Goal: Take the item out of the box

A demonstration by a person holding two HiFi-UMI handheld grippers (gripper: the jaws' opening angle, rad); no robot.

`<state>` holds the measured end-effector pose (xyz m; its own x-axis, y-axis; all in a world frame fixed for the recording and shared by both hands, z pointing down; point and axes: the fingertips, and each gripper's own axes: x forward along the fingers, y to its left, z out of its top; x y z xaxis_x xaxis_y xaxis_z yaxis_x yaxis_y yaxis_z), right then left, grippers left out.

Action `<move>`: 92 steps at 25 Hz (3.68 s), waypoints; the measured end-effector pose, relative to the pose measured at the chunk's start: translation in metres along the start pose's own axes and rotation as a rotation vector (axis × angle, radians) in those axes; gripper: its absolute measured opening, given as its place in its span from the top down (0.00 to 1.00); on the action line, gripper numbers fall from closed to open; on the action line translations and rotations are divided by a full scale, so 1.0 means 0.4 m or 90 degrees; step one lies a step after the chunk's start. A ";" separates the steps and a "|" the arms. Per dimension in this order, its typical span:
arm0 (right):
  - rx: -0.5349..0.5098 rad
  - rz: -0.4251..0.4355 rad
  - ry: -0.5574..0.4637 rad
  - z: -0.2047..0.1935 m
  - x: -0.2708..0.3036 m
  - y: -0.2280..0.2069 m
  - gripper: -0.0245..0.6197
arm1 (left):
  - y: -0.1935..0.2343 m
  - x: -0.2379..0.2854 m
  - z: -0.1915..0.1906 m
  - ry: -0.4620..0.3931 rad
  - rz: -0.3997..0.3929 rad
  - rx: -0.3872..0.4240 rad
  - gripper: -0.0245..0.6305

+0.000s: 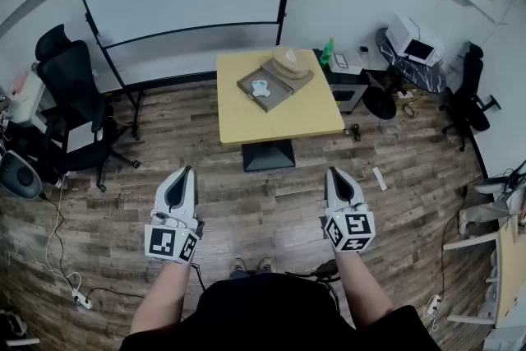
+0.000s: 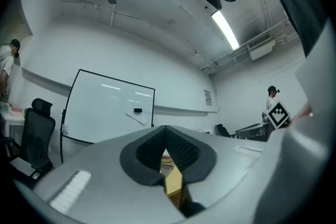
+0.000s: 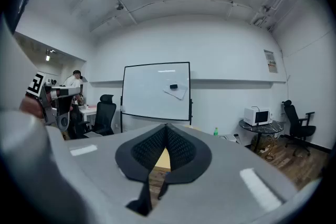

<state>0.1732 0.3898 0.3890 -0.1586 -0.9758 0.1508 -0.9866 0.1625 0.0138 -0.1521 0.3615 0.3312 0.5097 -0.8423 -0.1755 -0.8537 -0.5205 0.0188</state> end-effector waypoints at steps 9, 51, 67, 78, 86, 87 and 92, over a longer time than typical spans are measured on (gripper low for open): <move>-0.005 -0.004 0.009 -0.013 -0.007 -0.015 0.95 | -0.021 -0.002 -0.004 0.003 -0.006 0.012 0.96; -0.002 0.146 0.081 0.026 0.879 -0.088 0.03 | 0.383 0.838 -0.225 0.014 -0.059 0.017 0.96; -0.013 0.130 0.148 0.083 1.339 -0.135 0.03 | 0.639 1.265 -0.298 0.022 -0.118 -0.001 0.96; -0.011 0.198 0.174 0.091 1.460 -0.185 0.03 | 0.634 1.344 -0.296 0.031 -0.071 0.004 0.96; -0.002 0.206 0.200 0.080 1.501 -0.228 0.03 | 0.604 1.357 -0.333 0.049 -0.056 -0.003 0.96; 0.004 0.204 0.215 0.070 1.507 -0.232 0.03 | 0.603 1.357 -0.340 0.052 -0.054 -0.005 0.96; 0.005 0.227 0.281 0.022 1.537 -0.238 0.03 | 0.607 1.348 -0.378 0.067 -0.039 -0.016 0.96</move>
<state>0.1691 -0.2269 0.4719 -0.4530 -0.7066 0.5436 -0.8754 0.4679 -0.1213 -0.0683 -0.2401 0.3901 0.5701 -0.8183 -0.0733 -0.8184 -0.5735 0.0361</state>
